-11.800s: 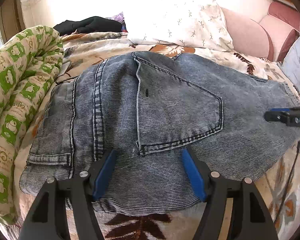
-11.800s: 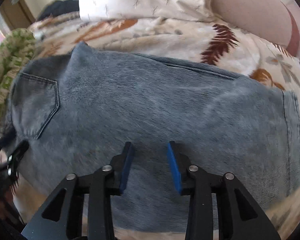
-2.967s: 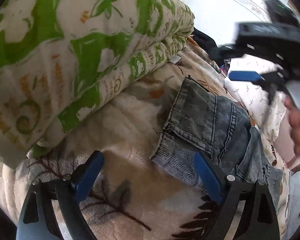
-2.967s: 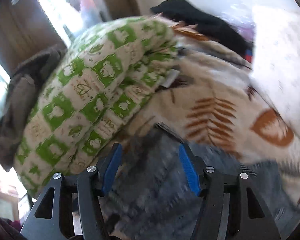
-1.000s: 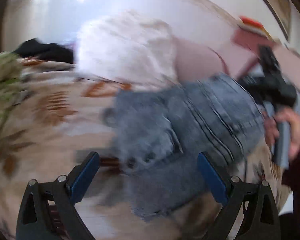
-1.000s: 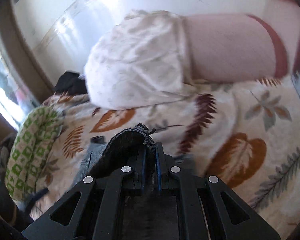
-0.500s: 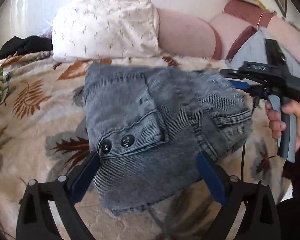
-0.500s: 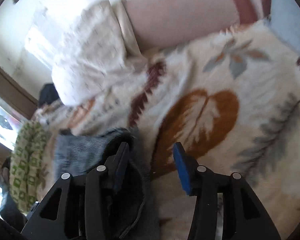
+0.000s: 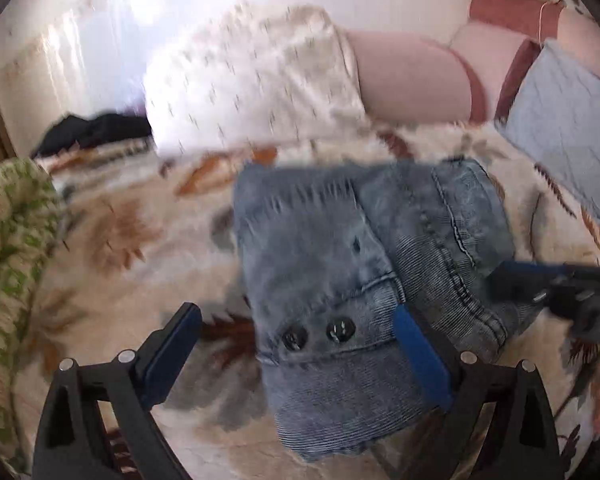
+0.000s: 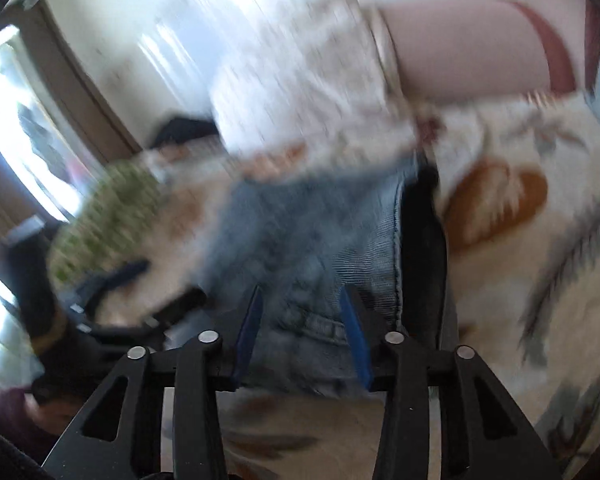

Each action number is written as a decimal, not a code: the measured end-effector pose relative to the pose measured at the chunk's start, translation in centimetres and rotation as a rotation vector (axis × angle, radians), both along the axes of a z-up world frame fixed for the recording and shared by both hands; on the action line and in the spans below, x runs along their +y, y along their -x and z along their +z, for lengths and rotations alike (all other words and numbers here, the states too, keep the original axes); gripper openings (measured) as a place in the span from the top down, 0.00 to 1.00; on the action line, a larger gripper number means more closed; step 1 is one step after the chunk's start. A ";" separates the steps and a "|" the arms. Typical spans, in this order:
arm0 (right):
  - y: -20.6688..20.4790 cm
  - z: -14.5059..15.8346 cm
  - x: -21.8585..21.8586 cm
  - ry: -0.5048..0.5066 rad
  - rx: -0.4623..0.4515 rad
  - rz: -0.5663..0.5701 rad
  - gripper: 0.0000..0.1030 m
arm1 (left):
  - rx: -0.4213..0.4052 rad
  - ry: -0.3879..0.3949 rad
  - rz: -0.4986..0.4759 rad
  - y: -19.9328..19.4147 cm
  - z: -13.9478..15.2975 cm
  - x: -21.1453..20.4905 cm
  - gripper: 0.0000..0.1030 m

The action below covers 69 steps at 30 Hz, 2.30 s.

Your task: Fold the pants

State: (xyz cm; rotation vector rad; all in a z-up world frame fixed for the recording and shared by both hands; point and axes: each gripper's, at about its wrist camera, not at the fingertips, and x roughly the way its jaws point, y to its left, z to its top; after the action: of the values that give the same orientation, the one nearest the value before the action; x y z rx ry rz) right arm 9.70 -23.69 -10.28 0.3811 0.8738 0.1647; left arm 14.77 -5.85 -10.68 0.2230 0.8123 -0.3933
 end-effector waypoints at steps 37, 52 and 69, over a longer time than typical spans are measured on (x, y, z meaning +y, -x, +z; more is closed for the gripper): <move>-8.7 -5.6 -6.5 -0.179 0.033 -0.124 0.54 | 0.151 -0.048 0.150 -14.2 -4.6 -2.2 0.00; -2.2 0.6 -3.5 -0.080 -0.041 -0.031 0.49 | -0.021 0.004 0.135 -4.7 0.5 2.4 0.01; 1.7 -4.6 3.4 0.289 -0.005 0.014 0.44 | -0.076 -0.236 0.114 -0.9 -3.9 -0.4 0.00</move>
State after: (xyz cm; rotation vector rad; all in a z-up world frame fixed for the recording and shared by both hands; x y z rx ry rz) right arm 7.99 -20.30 -14.90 0.1052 0.8812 0.0503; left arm 15.69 -6.28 -14.56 0.4069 0.7925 -0.1805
